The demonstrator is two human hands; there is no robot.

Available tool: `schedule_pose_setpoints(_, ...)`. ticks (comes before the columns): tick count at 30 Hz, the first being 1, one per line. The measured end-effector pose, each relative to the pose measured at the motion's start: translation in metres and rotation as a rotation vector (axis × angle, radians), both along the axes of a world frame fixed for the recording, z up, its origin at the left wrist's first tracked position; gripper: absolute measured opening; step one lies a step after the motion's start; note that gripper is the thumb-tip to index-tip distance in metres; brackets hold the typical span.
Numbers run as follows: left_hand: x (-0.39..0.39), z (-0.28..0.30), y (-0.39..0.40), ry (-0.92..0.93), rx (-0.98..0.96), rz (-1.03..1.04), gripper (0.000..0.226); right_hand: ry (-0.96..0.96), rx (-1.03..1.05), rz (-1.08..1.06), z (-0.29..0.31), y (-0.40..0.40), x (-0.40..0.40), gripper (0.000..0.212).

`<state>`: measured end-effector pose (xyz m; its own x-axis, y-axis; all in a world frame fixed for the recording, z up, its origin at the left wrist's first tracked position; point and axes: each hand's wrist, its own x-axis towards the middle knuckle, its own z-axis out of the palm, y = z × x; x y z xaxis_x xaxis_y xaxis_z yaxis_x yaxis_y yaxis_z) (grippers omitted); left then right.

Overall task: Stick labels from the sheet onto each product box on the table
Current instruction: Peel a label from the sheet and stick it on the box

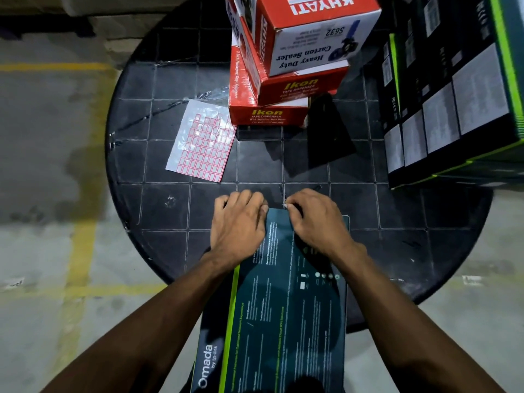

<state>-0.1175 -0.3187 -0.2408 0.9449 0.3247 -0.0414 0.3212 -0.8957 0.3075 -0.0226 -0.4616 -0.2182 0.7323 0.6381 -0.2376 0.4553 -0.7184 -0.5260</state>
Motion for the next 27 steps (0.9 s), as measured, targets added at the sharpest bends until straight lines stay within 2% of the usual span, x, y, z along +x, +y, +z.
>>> schedule_pose_setpoints(14, -0.001, -0.004, 0.001, -0.029, 0.03, -0.009, 0.024, 0.07, -0.166, 0.218, 0.014, 0.011, 0.019, 0.015)
schedule_pose_setpoints(27, 0.0, -0.008, 0.001, -0.071, 0.053, -0.005, 0.02, 0.225, -0.093, 0.21, 0.01, 0.0, 0.025, 0.007)
